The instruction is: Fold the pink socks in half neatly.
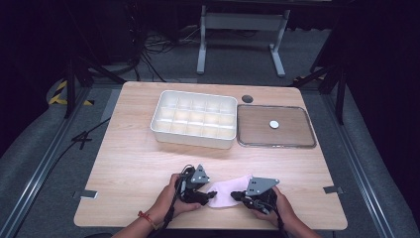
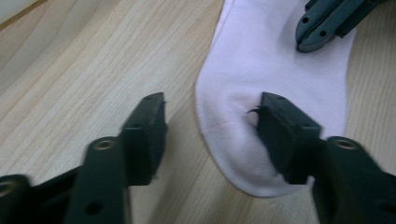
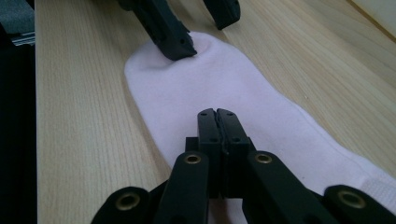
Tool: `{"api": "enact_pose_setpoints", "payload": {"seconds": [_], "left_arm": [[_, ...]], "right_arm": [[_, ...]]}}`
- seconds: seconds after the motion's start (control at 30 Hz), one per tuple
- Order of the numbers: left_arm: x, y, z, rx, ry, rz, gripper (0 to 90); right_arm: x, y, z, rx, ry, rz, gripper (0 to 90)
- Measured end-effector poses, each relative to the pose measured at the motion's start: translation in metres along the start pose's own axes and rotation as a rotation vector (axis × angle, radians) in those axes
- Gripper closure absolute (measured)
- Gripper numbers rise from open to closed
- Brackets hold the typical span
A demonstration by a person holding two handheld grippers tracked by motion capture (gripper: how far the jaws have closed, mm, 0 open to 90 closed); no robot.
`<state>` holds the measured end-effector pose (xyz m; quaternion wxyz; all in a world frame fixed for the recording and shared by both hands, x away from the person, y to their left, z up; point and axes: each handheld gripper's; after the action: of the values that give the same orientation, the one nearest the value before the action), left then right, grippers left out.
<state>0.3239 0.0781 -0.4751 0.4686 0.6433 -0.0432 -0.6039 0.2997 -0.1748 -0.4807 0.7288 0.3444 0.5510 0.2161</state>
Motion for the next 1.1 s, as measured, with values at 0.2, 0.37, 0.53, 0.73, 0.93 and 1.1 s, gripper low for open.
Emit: {"api": "enact_pose_setpoints", "payload": {"seconds": [0.2, 0.37, 0.53, 0.73, 0.93, 1.1], "left_arm": [[-0.002, 0.001, -0.007, -0.018, -0.007, -0.006, 67.0], [-0.002, 0.004, -0.012, -0.050, -0.025, -0.016, 79.8], [-0.004, 0.003, -0.020, -0.079, -0.024, 0.010, 81.2], [-0.014, 0.005, -0.021, -0.078, -0.025, 0.056, 81.5], [-0.017, 0.008, -0.020, -0.068, -0.027, 0.086, 81.4], [-0.018, 0.012, -0.020, -0.060, -0.027, 0.106, 81.2]], "right_arm": [[0.006, 0.004, 0.001, 0.012, -0.012, 0.000, 89.8], [0.011, 0.008, 0.003, 0.004, -0.015, 0.000, 89.9], [0.017, 0.015, 0.008, -0.001, -0.011, -0.020, 89.9], [0.024, 0.021, 0.017, 0.000, 0.011, -0.030, 89.9], [0.029, 0.026, 0.022, 0.001, 0.024, -0.035, 90.0], [0.032, 0.029, 0.023, -0.004, 0.026, -0.040, 90.0]]}}
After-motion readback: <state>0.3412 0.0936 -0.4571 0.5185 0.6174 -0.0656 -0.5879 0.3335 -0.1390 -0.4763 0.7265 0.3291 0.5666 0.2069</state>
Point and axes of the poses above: each handheld gripper's, and its own axes: x roughly forward along the jaws, y roughly out of its top, z roughly to its right, and after that the axes turned 10 degrees about -x, right-handed
